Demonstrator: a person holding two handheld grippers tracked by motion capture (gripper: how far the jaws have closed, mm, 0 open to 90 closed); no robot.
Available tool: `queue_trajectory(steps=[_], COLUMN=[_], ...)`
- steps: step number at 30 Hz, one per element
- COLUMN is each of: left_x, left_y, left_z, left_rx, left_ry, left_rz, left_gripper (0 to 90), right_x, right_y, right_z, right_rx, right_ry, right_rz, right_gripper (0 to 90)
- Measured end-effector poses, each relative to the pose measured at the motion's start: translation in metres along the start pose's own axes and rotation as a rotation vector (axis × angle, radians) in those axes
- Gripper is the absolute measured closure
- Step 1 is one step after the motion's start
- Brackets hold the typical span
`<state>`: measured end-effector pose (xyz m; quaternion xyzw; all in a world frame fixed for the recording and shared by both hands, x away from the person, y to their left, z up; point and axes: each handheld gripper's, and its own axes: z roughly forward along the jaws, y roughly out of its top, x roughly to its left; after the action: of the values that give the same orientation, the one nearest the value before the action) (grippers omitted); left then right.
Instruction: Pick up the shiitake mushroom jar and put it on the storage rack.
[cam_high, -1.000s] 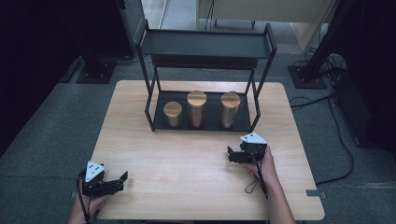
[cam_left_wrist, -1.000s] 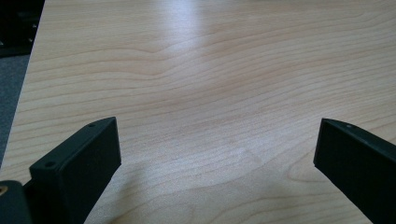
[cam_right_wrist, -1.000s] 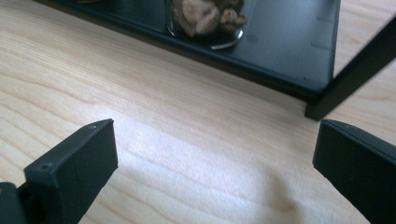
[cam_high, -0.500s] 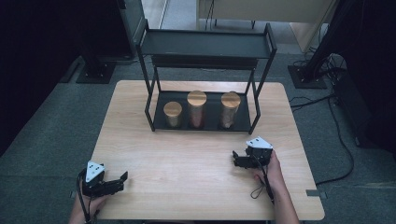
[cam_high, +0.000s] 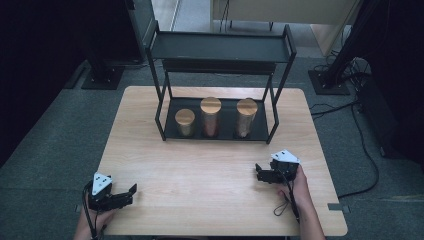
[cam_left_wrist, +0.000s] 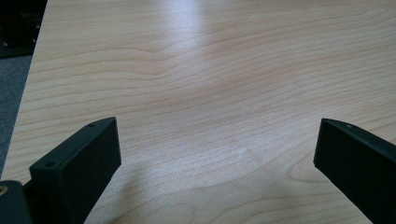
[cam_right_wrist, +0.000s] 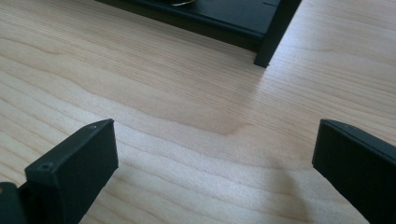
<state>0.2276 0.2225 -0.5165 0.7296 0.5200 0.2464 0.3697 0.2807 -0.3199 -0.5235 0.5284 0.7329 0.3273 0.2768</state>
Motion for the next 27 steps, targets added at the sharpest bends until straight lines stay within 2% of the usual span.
queue_trajectory(steps=[16, 19, 27], left_x=[-0.001, -0.001, -0.001], left_y=[0.0, 0.0, 0.0], left_z=[0.001, 0.001, 0.001], left_rx=[0.004, 0.005, 0.004], left_ry=[-0.005, -0.007, -0.01], left_rz=[0.006, 0.006, 0.009], left_gripper=[0.8, 0.9, 0.9], right_x=[-0.014, -0.017, -0.023], right_y=[-0.012, -0.015, -0.022], right_z=[-0.013, -0.017, -0.025], right_rx=[-0.003, -0.017, -0.009], right_ry=[-0.019, -0.019, -0.035], right_rz=[0.028, 0.049, 0.058], right_gripper=[0.0, 0.0, 0.0])
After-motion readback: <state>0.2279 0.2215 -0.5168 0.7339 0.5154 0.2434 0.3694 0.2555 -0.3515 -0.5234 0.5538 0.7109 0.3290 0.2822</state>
